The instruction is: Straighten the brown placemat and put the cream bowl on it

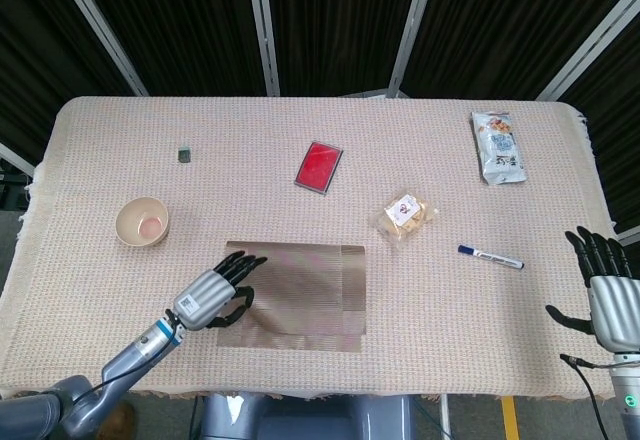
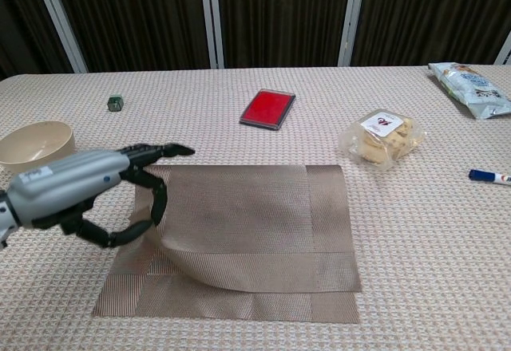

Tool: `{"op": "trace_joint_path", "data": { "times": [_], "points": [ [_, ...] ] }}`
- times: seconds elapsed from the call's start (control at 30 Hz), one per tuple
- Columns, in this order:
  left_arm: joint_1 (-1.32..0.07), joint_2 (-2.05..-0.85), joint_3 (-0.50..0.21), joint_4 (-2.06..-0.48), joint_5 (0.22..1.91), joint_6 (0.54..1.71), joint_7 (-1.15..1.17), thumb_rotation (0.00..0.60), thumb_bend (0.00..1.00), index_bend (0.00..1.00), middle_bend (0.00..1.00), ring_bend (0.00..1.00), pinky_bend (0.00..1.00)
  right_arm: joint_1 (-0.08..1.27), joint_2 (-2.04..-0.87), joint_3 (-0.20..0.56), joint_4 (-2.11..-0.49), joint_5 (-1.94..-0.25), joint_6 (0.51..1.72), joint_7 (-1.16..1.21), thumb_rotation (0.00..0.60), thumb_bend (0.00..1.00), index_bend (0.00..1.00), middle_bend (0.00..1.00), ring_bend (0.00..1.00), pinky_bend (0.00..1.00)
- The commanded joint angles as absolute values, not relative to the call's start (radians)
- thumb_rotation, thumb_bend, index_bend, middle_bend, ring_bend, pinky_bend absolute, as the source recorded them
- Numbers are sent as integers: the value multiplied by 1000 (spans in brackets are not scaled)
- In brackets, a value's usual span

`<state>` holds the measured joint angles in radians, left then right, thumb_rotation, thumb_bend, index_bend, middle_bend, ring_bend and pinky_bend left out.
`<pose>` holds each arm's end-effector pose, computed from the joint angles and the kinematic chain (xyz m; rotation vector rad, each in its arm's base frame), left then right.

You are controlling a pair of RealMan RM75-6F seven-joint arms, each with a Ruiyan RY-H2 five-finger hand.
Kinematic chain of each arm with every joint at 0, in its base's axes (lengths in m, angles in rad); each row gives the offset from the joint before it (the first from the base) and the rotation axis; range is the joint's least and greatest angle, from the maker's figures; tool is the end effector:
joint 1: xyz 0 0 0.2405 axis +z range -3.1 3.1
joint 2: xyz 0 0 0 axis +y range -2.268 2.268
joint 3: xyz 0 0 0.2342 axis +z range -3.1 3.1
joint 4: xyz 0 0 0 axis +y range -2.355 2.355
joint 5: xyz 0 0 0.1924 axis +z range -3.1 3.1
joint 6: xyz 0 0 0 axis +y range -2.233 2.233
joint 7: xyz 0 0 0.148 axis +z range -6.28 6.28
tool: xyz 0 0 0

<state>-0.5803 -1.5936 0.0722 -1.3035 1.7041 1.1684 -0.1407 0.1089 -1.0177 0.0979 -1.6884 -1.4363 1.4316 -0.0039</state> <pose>-0.1676 0.2496 -0.0212 -2.1191 -0.9444 -1.1865 -0.2792 -0.1970 0.1917 1.3587 -0.8969 0.8810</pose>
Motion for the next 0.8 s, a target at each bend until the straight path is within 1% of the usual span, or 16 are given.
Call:
{"op": "trace_joint_path", "data": {
  "times": [0.03, 0.1, 0.17, 0.2, 0.23, 0.37, 0.47, 0.53, 0.63, 0.8],
  "points": [
    [-634, -1564, -37, -1391, 1582, 1083, -78, 600, 468, 646, 0, 0, 0, 111, -1019, 98, -1688, -1434, 1429, -6, 600, 0, 21, 0, 0, 0],
    [-667, -1560, -103, -1432, 1475, 1003, -67, 600, 478, 648, 0, 0, 0, 113, -1021, 98, -1688, -1432, 1424, -11, 600, 0, 21, 0, 0, 0],
    [-694, -1564, -152, -1440, 1404, 957, -52, 600, 485, 651, 0, 0, 0, 115, -1022, 99, -1690, -1431, 1422, -13, 600, 0, 22, 0, 0, 0],
    [-720, -1574, -202, -1424, 1351, 936, -29, 600, 488, 655, 0, 0, 0, 116, -1023, 100, -1692, -1430, 1421, -14, 600, 0, 22, 0, 0, 0],
    [-742, -1588, -239, -1406, 1308, 920, -17, 600, 491, 660, 0, 0, 0, 117, -1023, 102, -1694, -1430, 1422, -15, 600, 0, 22, 0, 0, 0],
    [-800, -1635, -320, -1323, 1226, 910, 25, 600, 494, 673, 0, 0, 0, 120, -1023, 105, -1697, -1426, 1418, -17, 600, 0, 22, 0, 0, 0],
    [-833, -1667, -362, -1256, 1174, 898, 32, 600, 494, 685, 0, 0, 0, 124, -1024, 107, -1693, -1415, 1407, -14, 600, 0, 21, 0, 0, 0],
    [-871, -1696, -391, -1170, 1125, 875, 60, 600, 494, 690, 0, 0, 0, 127, -1024, 113, -1686, -1395, 1397, -7, 600, 0, 22, 0, 0, 0],
    [-904, -1730, -404, -1092, 1071, 840, 81, 600, 495, 691, 0, 0, 0, 128, -1023, 118, -1681, -1380, 1391, 1, 600, 0, 22, 0, 0, 0],
    [-932, -1783, -407, -963, 1027, 827, 96, 600, 500, 691, 0, 0, 0, 127, -1020, 123, -1676, -1363, 1387, 7, 600, 0, 21, 0, 0, 0]
  ]
}}
